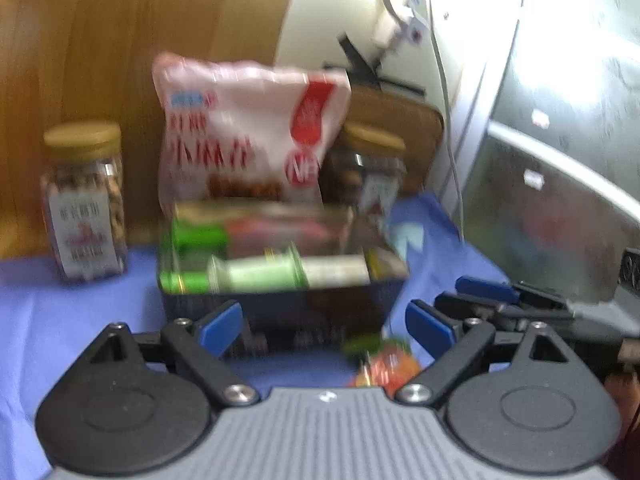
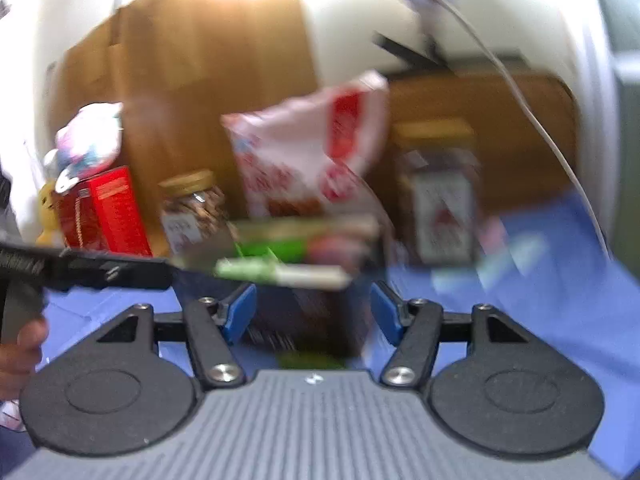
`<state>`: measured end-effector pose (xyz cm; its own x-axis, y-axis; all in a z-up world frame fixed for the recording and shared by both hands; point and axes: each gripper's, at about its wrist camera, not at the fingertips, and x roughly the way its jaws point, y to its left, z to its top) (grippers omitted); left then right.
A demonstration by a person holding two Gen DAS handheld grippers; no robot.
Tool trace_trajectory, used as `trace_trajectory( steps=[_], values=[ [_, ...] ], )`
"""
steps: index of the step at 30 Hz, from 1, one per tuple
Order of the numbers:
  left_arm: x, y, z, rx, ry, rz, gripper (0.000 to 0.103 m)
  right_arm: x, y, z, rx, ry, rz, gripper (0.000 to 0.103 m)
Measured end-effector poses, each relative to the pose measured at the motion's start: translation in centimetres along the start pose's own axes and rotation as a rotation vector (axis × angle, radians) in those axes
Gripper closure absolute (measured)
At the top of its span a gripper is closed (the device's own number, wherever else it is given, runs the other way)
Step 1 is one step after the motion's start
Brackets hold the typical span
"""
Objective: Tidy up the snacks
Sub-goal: 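Lower the light-green pack into the tin and open the left tool, then move the open right tool down around the orange spicy snack bag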
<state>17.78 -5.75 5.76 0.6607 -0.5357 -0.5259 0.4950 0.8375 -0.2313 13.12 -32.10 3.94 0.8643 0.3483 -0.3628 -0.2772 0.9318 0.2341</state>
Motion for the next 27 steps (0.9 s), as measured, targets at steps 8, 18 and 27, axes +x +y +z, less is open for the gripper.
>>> trace_trajectory(
  steps=[8, 18, 27],
  values=[
    [3.0, -1.0, -3.8, -0.040, 0.174, -0.023, 0.020, 0.3, -0.9, -3.4, 0.094, 0.121, -0.038, 0.040],
    [-1.0, -1.9, -6.7, -0.005, 0.174, -0.128, 0.023, 5.2, -0.5, -3.2, 0.079, 0.232, 0.019, 0.044],
    [-7.1, 3.2, -7.1, -0.161, 0.039, -0.064, 0.022, 5.6, 6.5, -4.8, -0.097, 0.270, 0.130, 0.043]
  ],
)
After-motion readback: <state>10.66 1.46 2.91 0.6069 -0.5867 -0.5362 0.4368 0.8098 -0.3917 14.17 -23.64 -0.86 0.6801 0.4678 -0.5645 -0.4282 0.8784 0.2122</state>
